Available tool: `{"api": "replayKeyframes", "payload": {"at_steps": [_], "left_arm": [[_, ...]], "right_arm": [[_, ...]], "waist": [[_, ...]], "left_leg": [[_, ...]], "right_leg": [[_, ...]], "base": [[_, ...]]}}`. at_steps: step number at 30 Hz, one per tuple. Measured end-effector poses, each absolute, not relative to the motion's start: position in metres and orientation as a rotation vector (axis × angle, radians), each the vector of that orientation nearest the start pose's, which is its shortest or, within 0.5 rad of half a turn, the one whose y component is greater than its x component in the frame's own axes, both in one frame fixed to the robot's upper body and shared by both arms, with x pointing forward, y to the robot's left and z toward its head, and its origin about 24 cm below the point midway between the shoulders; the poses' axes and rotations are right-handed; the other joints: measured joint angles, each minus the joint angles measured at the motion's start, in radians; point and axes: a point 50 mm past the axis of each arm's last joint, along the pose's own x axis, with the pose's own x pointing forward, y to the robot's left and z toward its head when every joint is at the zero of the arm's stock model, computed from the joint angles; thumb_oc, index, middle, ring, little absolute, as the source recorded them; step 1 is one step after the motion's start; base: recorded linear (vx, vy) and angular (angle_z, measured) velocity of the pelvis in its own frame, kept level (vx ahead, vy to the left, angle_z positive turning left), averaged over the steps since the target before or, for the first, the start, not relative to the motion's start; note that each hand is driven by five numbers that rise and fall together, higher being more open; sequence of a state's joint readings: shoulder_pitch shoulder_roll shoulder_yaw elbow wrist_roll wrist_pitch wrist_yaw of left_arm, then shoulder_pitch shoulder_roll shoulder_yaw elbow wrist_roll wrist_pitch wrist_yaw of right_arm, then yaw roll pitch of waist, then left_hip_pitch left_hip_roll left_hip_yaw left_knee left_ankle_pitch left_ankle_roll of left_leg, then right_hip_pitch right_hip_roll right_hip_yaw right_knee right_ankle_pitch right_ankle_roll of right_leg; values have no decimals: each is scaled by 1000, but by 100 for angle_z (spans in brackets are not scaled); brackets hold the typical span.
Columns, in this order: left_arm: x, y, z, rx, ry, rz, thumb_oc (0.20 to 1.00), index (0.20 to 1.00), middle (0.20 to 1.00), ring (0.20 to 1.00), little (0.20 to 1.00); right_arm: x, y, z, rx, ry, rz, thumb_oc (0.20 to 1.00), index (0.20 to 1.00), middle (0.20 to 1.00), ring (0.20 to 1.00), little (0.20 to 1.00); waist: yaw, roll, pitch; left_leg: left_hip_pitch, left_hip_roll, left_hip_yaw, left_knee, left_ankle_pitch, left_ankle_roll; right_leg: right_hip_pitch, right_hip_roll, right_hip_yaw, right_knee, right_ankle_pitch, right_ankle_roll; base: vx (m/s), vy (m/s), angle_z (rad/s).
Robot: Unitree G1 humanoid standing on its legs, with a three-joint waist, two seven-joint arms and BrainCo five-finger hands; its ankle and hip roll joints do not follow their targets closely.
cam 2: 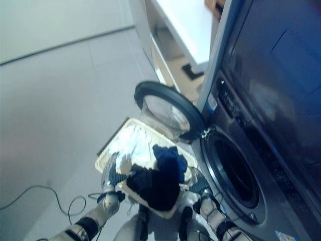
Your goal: Put the clothes into the washing machine.
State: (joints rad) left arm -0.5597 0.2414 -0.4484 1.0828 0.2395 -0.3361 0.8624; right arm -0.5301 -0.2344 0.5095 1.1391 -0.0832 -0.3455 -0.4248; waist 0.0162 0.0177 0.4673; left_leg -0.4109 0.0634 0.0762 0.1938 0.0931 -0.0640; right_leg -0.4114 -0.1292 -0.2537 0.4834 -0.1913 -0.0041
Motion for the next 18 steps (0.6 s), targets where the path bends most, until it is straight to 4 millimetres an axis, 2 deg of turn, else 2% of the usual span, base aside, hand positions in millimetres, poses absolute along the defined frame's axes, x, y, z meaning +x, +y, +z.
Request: {"api": "replayKeyframes", "payload": {"at_steps": [3,4,5,6,8,9,12,13,14,15,16,18], "left_arm": [[335,167,27,752,-178,404,1000,1000,1000,1000,1000],[335,167,27,752,-178,404,1000,1000,1000,1000,1000],[344,173,44,734,-213,460,1000,1000,1000,1000,1000],[344,173,44,734,-213,460,1000,1000,1000,1000,1000],[356,177,64,726,-259,512,1000,1000,1000,1000,1000],[365,181,84,724,-306,545,1000,1000,1000,1000,1000],[370,186,95,731,-333,565,1000,1000,1000,1000,1000],[386,201,139,721,-395,655,1000,1000,1000,1000,1000],[386,201,139,721,-395,655,1000,1000,1000,1000,1000],[391,207,156,715,-415,689,1000,1000,1000,1000,1000],[393,210,163,720,-413,711,1000,1000,1000,1000,1000],[394,217,164,723,-375,740,1000,1000,1000,1000,1000]], "right_arm": [[320,-152,-16,-665,113,24,1000,1000,1000,1000,1000],[320,-152,-16,-665,113,24,1000,1000,1000,1000,1000],[334,-148,3,-650,48,1,1000,1000,1000,1000,1000],[334,-148,3,-650,48,1,1000,1000,1000,1000,1000],[345,-145,20,-661,-9,-10,1000,1000,1000,1000,1000],[353,-143,33,-657,-51,-20,1000,1000,1000,1000,1000],[357,-140,40,-665,-66,-18,1000,1000,1000,1000,1000],[376,-137,76,-683,-168,-30,1000,1000,1000,1000,1000],[376,-137,76,-683,-168,-30,1000,1000,1000,1000,1000],[382,-139,90,-681,-199,-45,1000,1000,1000,1000,1000],[384,-142,94,-681,-205,-56,1000,1000,1000,1000,1000],[382,-146,89,-678,-184,-63,1000,1000,1000,1000,1000]], "waist": [[0,-6,25],[0,-6,25],[-1,-10,45],[-1,-10,45],[-2,-10,52],[-2,-10,57],[-2,-13,64],[-3,-16,75],[-3,-16,75],[-5,-21,85],[-3,-22,85],[-12,-34,85]], "left_leg": [[-70,-3,-6,48,-3,3],[-70,-3,-6,48,-3,3],[-118,-5,-6,103,-16,6],[-118,-5,-6,103,-16,6],[-181,-2,-5,156,-26,10],[-229,2,-6,188,-33,9],[-250,3,-8,210,-34,8],[-361,8,-4,275,-37,11],[-361,8,-4,275,-37,11],[-398,11,1,291,-35,14],[-424,14,1,302,-35,16],[-439,20,3,305,-37,21]], "right_leg": [[-71,-10,4,51,-5,-6],[-71,-10,4,51,-5,-6],[-120,-16,22,90,-9,-8],[-120,-16,22,90,-9,-8],[-180,-20,29,131,-11,-10],[-225,-21,32,158,-11,-13],[-246,-24,32,174,-8,-18],[-360,-24,51,230,-8,-18],[-360,-24,51,230,-8,-18],[-401,-25,58,244,-1,-21],[-424,-23,58,247,5,-23],[-442,-16,67,243,13,-21]], "base": [[-119,55,4],[-132,71,-10],[-82,43,-11],[-112,57,-14],[-72,46,-5],[-72,54,-2],[-74,85,-6],[-45,70,-13],[-50,94,-19],[-16,80,-10],[-18,101,-14],[-11,78,-16]]}}
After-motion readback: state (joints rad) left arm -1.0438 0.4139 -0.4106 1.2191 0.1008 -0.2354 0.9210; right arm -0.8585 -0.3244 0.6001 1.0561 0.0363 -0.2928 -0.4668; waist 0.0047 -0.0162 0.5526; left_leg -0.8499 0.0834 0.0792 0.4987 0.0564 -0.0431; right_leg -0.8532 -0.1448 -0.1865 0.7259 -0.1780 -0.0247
